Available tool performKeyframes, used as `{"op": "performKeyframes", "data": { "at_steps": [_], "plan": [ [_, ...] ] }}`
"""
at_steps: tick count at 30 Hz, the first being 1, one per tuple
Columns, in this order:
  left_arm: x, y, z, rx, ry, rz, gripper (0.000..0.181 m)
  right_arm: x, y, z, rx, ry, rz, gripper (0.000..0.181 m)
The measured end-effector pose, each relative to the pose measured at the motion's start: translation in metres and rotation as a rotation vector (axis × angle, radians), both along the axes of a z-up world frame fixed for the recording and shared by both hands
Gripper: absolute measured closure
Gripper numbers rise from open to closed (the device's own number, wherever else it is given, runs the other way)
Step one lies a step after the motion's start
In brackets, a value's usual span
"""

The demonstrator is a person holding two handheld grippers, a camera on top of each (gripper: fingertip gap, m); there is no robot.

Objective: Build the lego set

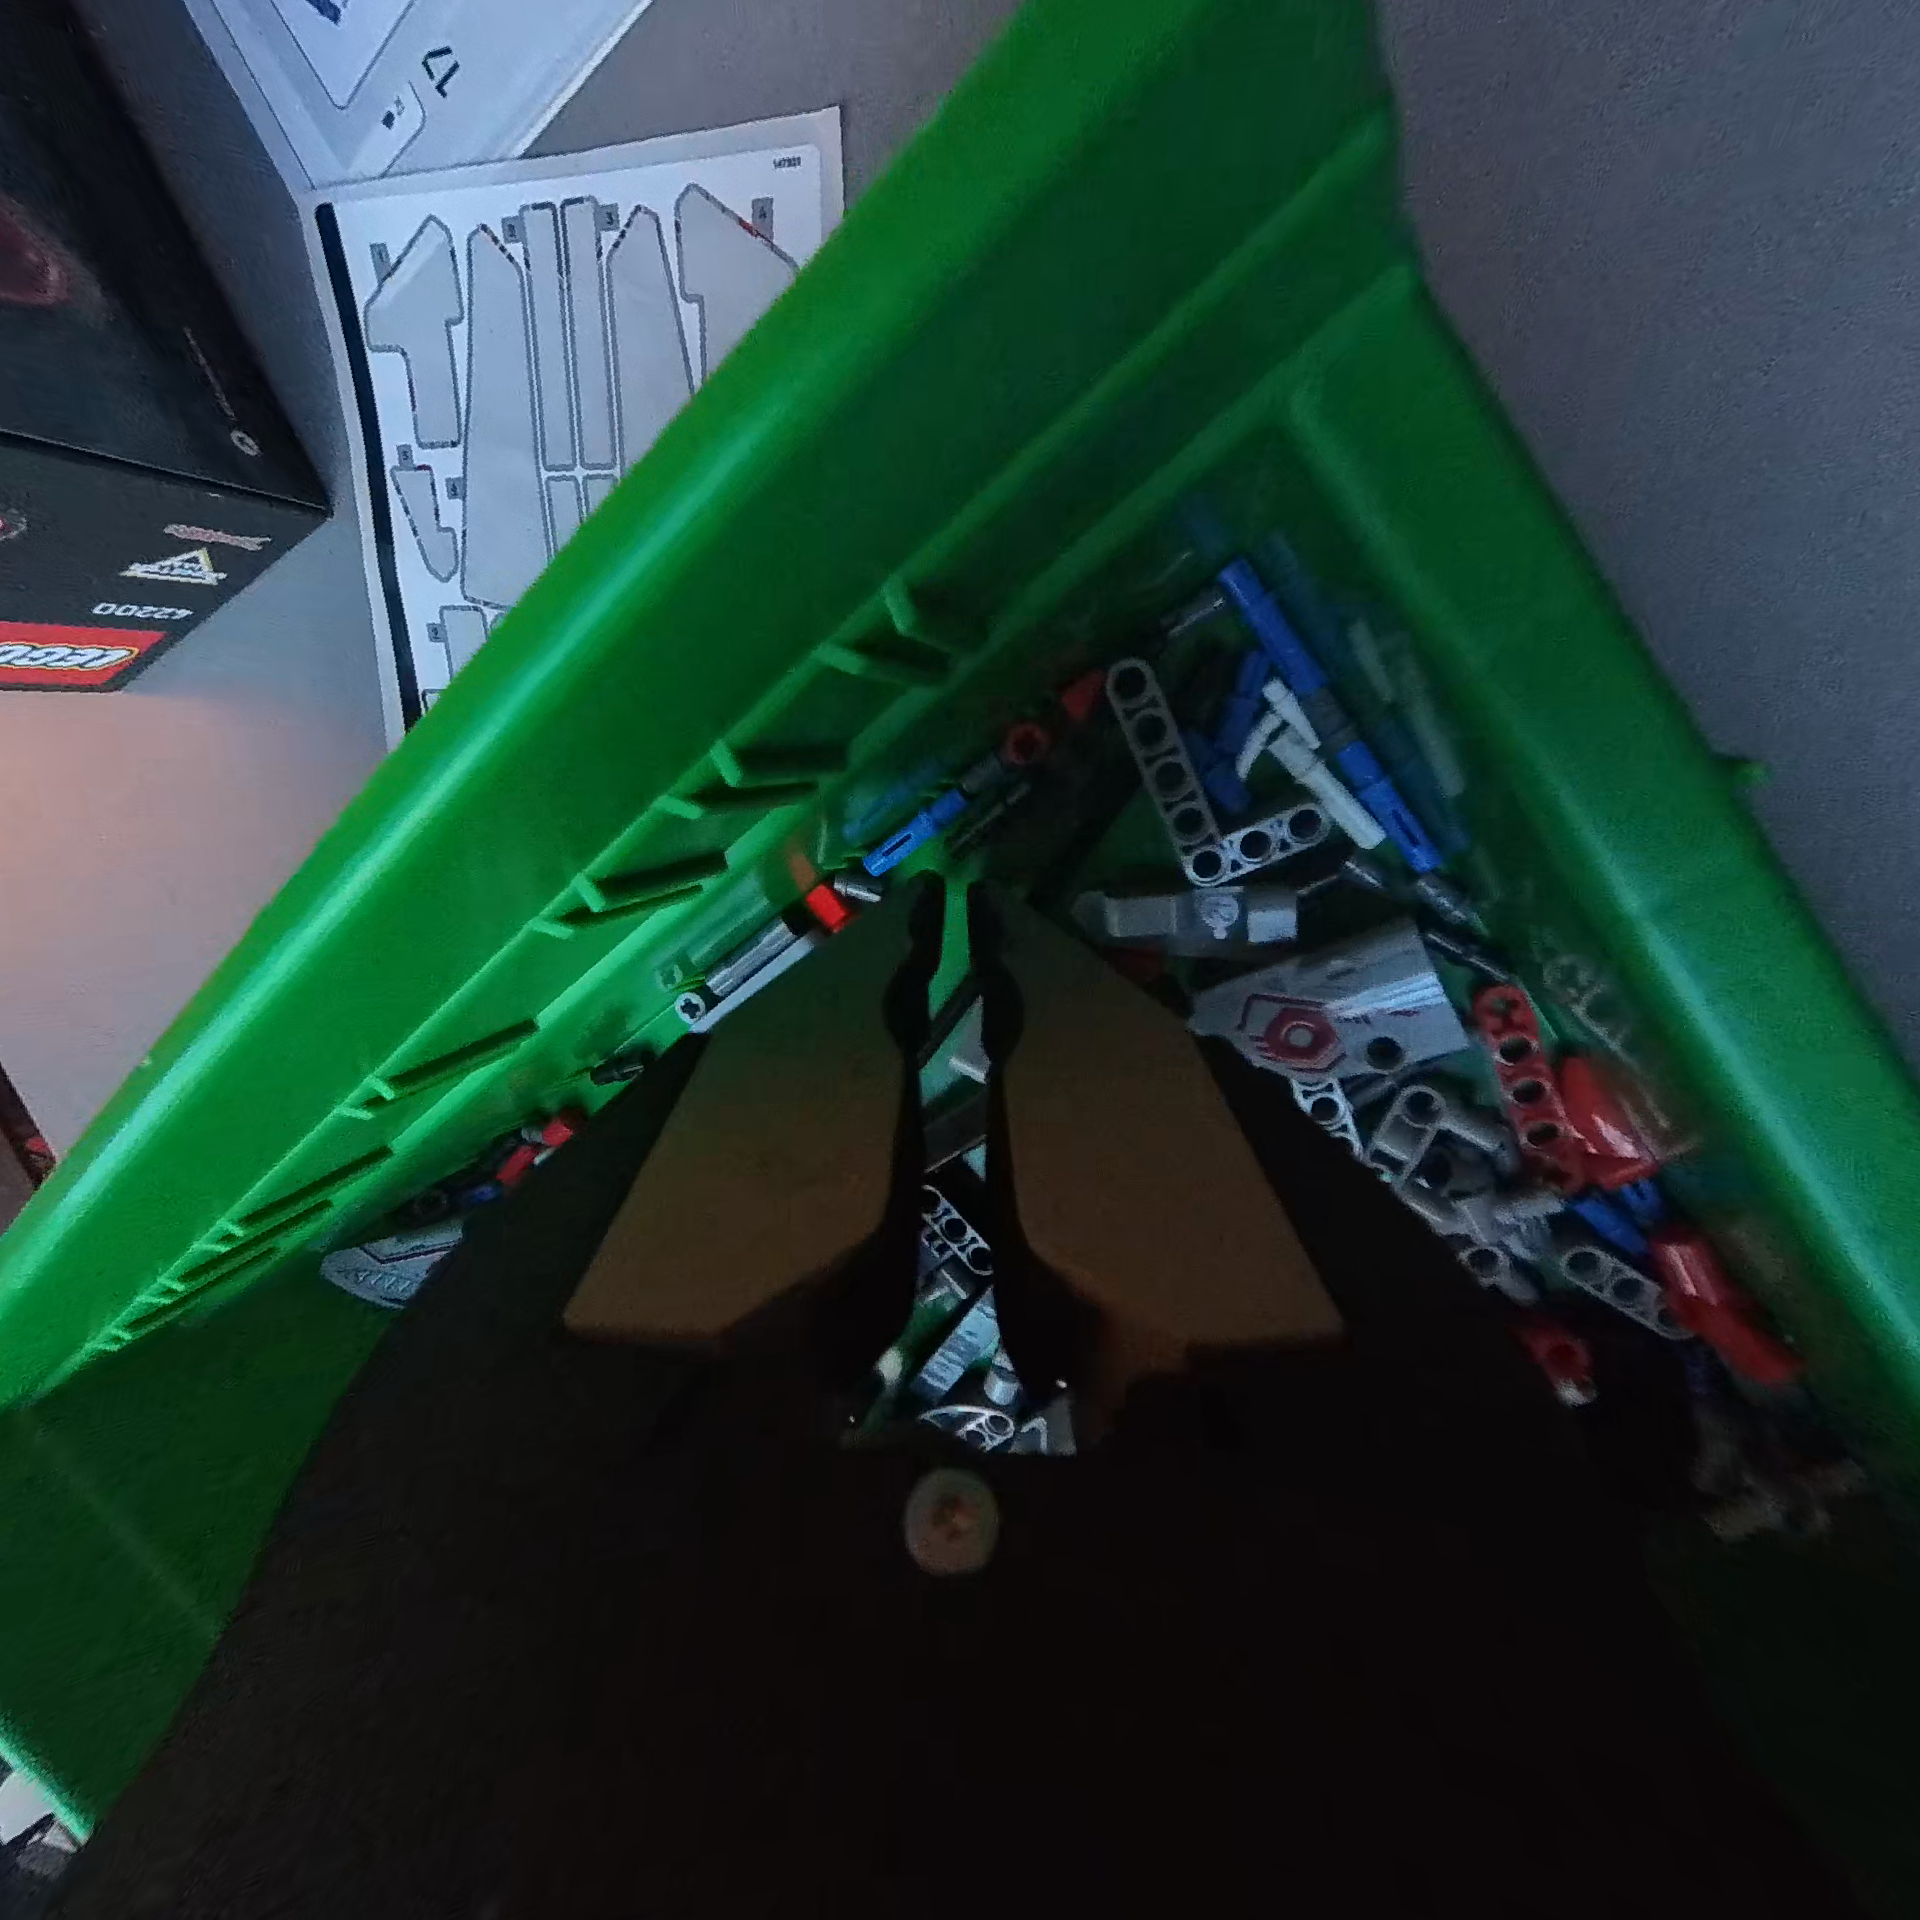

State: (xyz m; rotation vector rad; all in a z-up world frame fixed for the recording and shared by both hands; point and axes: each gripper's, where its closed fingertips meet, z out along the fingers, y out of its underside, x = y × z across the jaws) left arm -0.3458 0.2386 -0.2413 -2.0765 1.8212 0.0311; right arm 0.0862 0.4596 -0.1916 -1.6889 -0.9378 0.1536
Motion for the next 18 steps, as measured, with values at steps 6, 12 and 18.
{"op": "performKeyframes", "data": {
  "at_steps": [6,12,18],
  "plan": [
    [0.004,-0.002,0.001,-0.010,-0.017,-0.013,0.173,0.000,0.000,0.000,0.000,0.003,0.001,0.181],
    [0.011,-0.006,0.004,-0.014,-0.047,-0.042,0.166,0.000,0.000,0.000,-0.001,0.004,0.001,0.181],
    [0.019,-0.012,-0.001,-0.031,-0.044,-0.061,0.176,0.000,0.000,0.000,0.000,-0.001,0.001,0.181]
  ]
}}
